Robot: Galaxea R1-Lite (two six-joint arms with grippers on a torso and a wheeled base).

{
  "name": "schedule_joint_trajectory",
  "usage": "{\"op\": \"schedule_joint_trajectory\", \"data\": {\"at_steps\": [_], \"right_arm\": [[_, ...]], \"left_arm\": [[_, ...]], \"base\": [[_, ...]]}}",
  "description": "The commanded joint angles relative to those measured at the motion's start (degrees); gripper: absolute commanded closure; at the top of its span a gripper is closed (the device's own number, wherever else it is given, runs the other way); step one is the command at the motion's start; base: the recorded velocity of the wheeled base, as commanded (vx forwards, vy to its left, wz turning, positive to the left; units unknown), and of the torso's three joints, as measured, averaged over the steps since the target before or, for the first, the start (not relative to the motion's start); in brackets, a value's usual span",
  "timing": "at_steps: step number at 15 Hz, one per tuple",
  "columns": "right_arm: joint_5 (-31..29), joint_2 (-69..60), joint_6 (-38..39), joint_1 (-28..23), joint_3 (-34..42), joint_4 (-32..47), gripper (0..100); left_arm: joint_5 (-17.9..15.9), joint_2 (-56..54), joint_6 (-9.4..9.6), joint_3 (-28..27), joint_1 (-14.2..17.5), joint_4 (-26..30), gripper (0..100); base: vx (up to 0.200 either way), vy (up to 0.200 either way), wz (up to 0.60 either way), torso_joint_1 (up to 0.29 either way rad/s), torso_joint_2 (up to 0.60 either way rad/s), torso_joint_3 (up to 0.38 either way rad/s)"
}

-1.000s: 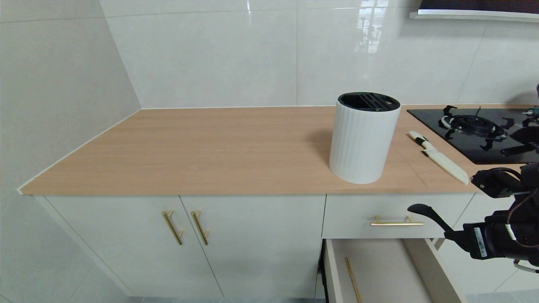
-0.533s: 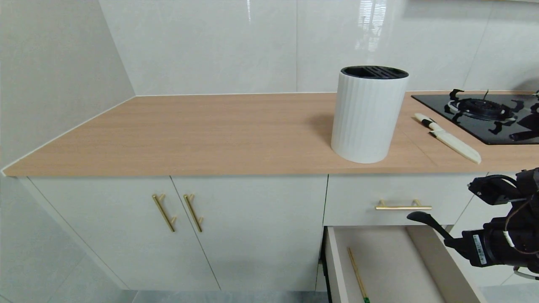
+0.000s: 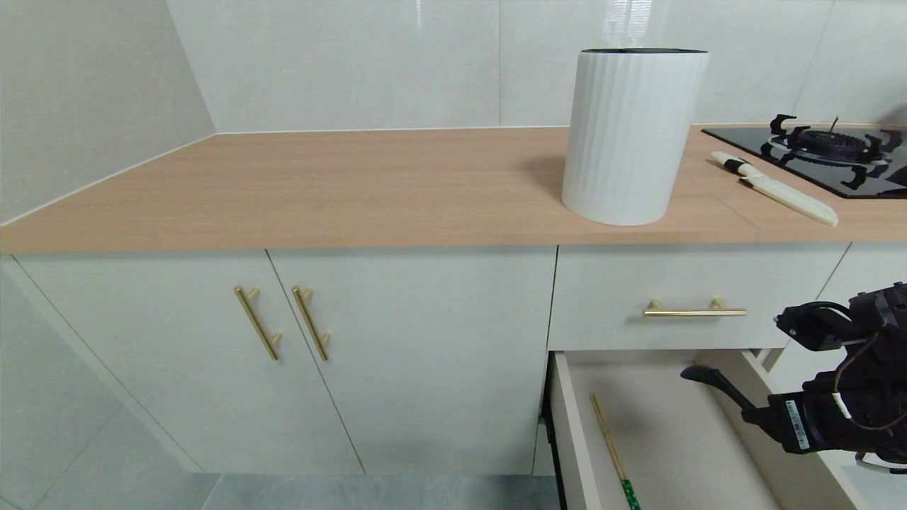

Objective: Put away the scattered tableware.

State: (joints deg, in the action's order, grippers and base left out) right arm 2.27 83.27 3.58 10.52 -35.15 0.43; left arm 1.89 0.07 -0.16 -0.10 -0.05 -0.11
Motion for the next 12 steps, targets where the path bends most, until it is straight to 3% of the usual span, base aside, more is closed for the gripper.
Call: {"op": "schedule_joint_trajectory", "data": {"at_steps": [1,5,12], "right_arm": [[0.0,1.7,0.0,-0.1,-0.1,-0.1,100],[-0.8,4.9,0.1,-0.1,0.8,-3.3,100],[-4.1,16.0,0.3,-0.1,1.0,-8.1,100]], "left_arm": [[0.0,0.0,-0.02,0.0,0.0,0.0,0],[0.0,0.0,-0.02,0.0,0.0,0.0,0],[0.0,0.0,-0.02,0.0,0.0,0.0,0]], "base": [[0.000,0.000,0.00,-0.163,0.46,0.290],[0.000,0.000,0.00,-0.129,0.41,0.270],[0.000,0.000,0.00,-0.011,0.04,0.028]]}}
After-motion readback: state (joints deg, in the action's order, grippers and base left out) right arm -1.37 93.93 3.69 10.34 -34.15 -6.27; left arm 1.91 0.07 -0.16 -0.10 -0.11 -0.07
